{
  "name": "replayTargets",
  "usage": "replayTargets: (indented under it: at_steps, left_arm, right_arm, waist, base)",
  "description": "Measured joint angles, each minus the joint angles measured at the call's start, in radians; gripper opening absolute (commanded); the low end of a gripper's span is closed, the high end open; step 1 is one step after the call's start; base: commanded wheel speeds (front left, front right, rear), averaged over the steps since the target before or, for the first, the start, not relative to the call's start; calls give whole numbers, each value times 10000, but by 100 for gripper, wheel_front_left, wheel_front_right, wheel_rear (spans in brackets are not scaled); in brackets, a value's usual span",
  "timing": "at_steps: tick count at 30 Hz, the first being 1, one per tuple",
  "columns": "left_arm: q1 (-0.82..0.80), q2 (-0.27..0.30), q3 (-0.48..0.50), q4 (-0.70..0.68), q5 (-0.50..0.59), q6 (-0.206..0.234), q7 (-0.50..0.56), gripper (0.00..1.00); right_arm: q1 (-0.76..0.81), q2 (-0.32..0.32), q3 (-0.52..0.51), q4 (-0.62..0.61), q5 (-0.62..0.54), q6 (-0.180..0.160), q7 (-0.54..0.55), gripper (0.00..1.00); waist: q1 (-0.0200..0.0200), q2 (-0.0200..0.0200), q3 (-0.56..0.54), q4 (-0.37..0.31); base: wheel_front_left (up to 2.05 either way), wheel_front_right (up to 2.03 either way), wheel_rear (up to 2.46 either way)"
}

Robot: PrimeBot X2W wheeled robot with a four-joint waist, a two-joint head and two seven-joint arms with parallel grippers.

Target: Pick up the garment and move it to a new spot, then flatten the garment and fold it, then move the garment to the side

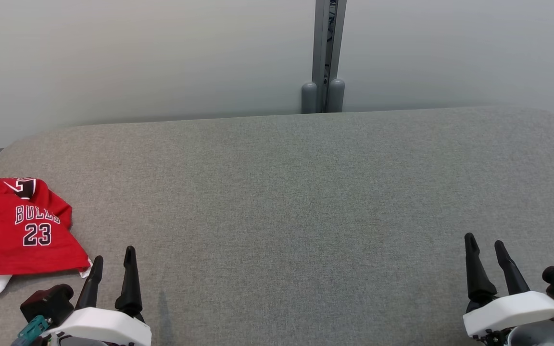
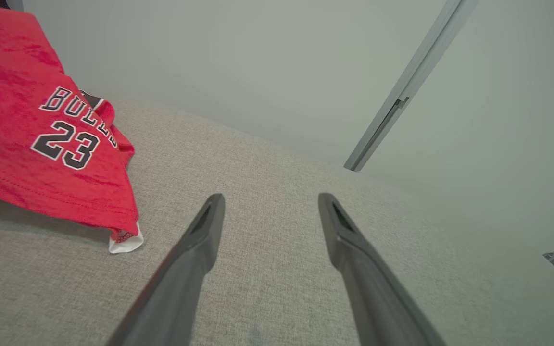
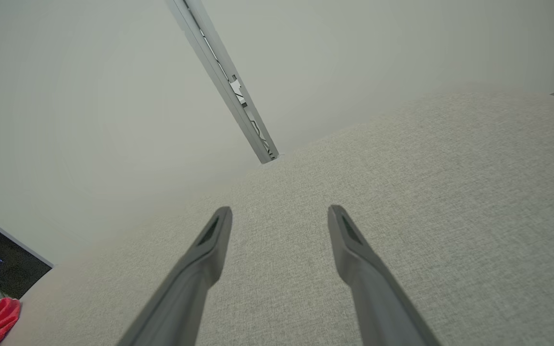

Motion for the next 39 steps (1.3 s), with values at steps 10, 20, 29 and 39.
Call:
replayTargets:
  at_steps: [10, 20, 29, 39]
  left_arm:
    - [1, 65, -107, 94, 1062, 138, -245, 100]
    - [1, 119, -221, 267, 2023, 431, -472, 100]
    - [8, 151, -215, 374, 2619, 546, -640, 100]
    - [160, 150, -134, 359, 3315, 616, -834, 100]
  right_arm:
    - [-10, -13, 194, 119, -1241, 0, -261, 100]
    - [-35, -19, 130, 194, -2293, 2, -454, 100]
    - [-53, -25, 107, 173, -2940, 2, -631, 100]
    - [-48, -31, 134, 188, -3737, 2, -842, 100]
  waist:
    - [0, 0, 5, 6]
    - [0, 0, 8, -9]
    - [0, 0, -39, -10]
    - [0, 0, -110, 2]
  base:
    - [0, 0, 0]
    - [0, 0, 0]
    - [0, 0, 0]
    - [0, 0, 0]
